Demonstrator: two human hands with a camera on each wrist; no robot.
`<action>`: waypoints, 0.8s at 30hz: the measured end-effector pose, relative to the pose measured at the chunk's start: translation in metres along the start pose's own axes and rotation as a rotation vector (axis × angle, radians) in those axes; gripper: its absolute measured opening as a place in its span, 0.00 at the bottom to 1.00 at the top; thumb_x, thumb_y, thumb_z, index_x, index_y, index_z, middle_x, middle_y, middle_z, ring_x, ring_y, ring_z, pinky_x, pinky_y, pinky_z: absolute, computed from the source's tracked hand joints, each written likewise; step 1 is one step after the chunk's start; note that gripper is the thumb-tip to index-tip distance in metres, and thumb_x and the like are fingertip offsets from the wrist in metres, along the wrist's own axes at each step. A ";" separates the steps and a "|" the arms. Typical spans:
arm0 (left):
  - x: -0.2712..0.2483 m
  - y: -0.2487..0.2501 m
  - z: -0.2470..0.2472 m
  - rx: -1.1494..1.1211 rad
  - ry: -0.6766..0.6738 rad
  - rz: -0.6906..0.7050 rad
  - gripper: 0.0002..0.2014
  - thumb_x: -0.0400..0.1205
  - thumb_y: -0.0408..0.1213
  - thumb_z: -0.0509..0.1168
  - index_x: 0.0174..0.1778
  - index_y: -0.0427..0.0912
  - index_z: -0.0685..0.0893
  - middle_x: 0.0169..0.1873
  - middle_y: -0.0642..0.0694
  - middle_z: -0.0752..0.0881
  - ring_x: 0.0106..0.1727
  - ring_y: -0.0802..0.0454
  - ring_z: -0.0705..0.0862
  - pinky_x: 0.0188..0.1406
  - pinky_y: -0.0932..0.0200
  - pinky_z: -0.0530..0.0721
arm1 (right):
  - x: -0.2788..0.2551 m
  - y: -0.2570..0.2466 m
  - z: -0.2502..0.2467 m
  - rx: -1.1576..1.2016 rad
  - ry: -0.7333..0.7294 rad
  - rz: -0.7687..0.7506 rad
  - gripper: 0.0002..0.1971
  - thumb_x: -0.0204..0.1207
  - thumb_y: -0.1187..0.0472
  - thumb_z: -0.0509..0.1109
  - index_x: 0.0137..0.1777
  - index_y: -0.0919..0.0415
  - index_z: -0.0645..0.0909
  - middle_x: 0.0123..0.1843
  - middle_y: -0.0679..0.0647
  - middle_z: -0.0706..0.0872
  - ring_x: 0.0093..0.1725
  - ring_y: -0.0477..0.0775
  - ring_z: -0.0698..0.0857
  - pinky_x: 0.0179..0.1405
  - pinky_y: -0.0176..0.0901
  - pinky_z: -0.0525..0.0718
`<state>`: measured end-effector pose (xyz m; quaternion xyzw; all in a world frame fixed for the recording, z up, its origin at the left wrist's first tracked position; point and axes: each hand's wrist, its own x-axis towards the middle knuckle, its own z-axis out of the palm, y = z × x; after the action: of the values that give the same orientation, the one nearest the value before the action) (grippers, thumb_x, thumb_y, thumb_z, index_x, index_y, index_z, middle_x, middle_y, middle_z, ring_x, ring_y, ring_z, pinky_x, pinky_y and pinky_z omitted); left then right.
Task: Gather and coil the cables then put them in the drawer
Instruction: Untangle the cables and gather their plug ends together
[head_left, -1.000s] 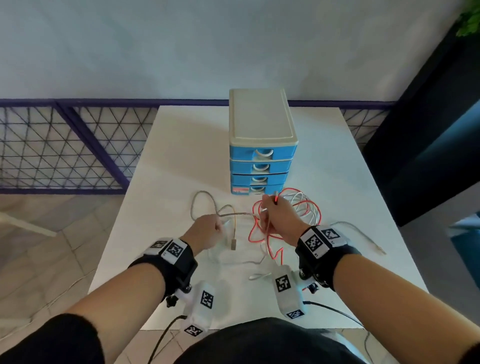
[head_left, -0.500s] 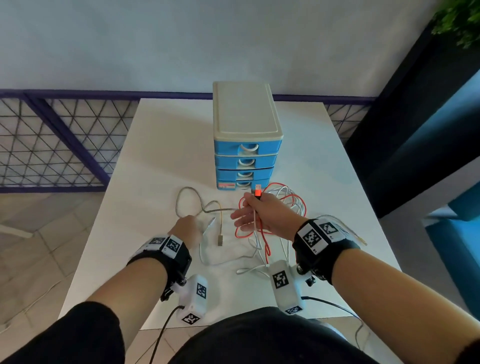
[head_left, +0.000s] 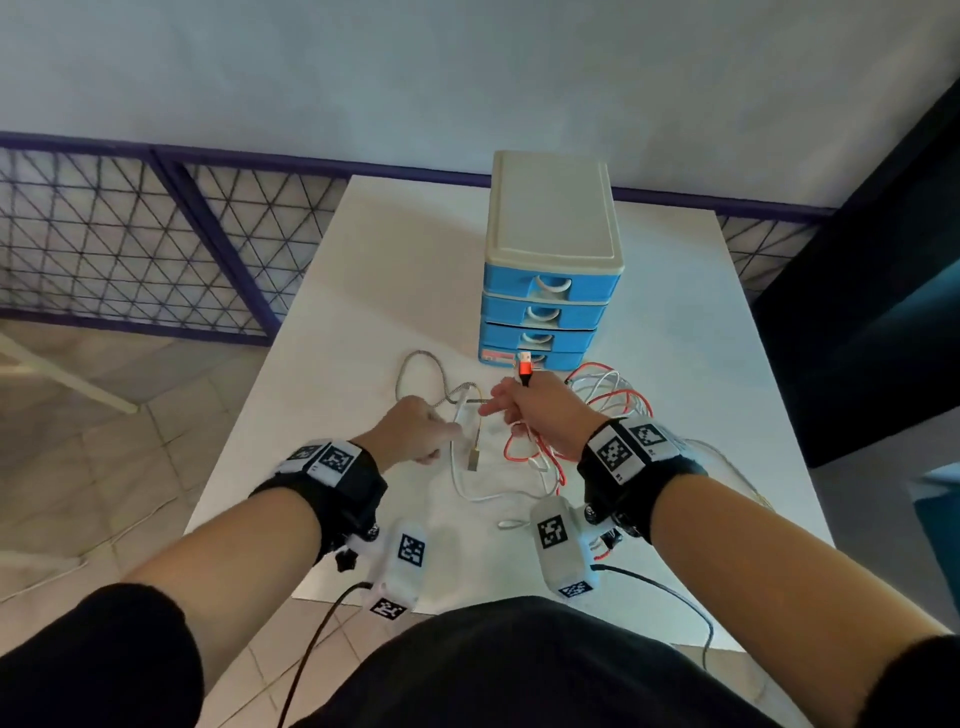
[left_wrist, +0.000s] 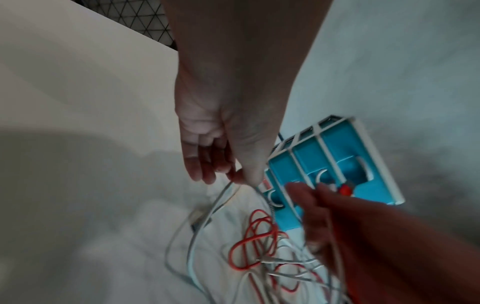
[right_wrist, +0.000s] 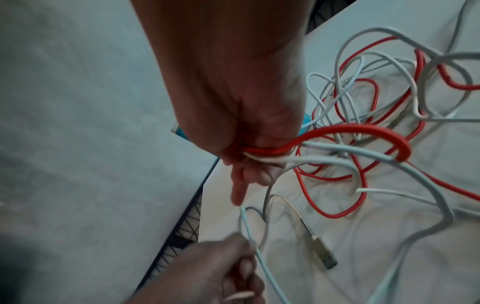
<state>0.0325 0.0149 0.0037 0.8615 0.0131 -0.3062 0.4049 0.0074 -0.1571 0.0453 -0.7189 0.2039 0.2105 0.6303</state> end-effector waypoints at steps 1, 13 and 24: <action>-0.002 0.007 -0.001 -0.051 -0.013 0.012 0.10 0.73 0.35 0.67 0.28 0.36 0.76 0.26 0.38 0.78 0.27 0.47 0.82 0.36 0.56 0.83 | 0.001 -0.001 0.005 0.029 -0.006 0.002 0.09 0.85 0.65 0.57 0.55 0.68 0.77 0.42 0.58 0.86 0.32 0.47 0.79 0.28 0.36 0.81; -0.011 0.033 0.010 -0.157 -0.308 0.177 0.05 0.77 0.40 0.72 0.40 0.43 0.87 0.38 0.43 0.89 0.39 0.54 0.86 0.46 0.59 0.85 | 0.009 0.009 0.001 -0.050 0.130 0.043 0.09 0.84 0.61 0.58 0.54 0.65 0.77 0.44 0.64 0.85 0.35 0.58 0.85 0.39 0.52 0.86; 0.047 0.024 0.024 0.539 -0.318 0.448 0.02 0.72 0.35 0.66 0.35 0.45 0.80 0.33 0.51 0.80 0.36 0.54 0.77 0.39 0.57 0.75 | -0.019 0.017 -0.045 0.241 0.261 -0.018 0.09 0.88 0.58 0.54 0.59 0.63 0.69 0.30 0.59 0.76 0.17 0.50 0.82 0.21 0.42 0.85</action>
<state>0.0645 -0.0288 -0.0165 0.8603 -0.3194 -0.3324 0.2175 -0.0157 -0.2036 0.0477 -0.6612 0.3015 0.0838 0.6819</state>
